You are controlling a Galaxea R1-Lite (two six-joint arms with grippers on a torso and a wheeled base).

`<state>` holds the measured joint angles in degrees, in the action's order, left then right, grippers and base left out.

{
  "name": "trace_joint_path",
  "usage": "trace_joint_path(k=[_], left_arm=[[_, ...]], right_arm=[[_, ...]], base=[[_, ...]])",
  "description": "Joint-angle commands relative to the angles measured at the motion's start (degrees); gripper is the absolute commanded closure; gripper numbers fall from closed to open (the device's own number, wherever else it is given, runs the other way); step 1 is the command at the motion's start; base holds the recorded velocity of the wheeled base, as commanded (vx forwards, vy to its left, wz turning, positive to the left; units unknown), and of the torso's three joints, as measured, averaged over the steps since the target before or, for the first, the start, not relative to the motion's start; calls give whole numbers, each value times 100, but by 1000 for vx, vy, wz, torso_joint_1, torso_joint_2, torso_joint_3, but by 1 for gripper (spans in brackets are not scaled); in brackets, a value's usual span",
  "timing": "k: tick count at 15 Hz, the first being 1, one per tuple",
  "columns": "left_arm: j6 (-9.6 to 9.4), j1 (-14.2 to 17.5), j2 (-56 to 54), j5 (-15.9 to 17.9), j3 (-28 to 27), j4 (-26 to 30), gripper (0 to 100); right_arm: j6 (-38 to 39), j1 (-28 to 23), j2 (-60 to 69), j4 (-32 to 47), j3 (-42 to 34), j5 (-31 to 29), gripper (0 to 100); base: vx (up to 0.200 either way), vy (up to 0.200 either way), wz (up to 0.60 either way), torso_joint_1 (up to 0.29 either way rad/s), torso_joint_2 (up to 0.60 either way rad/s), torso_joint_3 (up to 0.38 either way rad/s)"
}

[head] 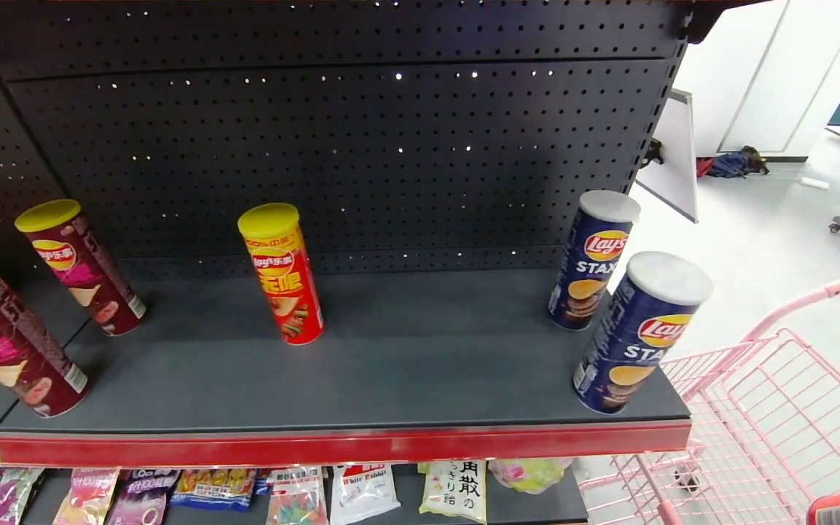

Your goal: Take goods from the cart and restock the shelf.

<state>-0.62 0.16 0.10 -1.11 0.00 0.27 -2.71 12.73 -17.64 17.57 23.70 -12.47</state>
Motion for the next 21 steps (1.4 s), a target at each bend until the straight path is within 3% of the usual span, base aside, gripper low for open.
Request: trace_joint_path(k=[1,10,13,17,18,19,20,21], left_arm=[[1,2,8,-3,0,0,0],[1,2,-1,-3,0,0,0],[1,2,8,-3,0,0,0],[-26,-60,228,41,-9,8,0],[-26,-60,201,331,-9,0,0],[-140,-60,192,691,-18,0,0],[-456,-60,210,832,-26,0,0],[-500,-60,210,937,-26,0,0]], right_arm=[[-11,2,-11,1,-6,-1,100],[-72,2,147,54,-23,17,100],[-55,-42,375,-8,-296,904,100],[-72,28,630,1,-621,1159,100],[-72,19,683,36,-638,1230,100],[-72,28,736,54,-718,1238,100],[-72,28,797,54,-849,1247,100],[-72,19,815,54,-928,1238,100]], base=[[0,200,0,2,7,2],[0,178,0,2,2,1],[0,0,0,0,0,0],[0,0,0,0,0,0],[0,0,0,0,0,0],[0,0,0,0,0,0],[0,0,0,0,0,0],[0,0,0,0,0,0]])
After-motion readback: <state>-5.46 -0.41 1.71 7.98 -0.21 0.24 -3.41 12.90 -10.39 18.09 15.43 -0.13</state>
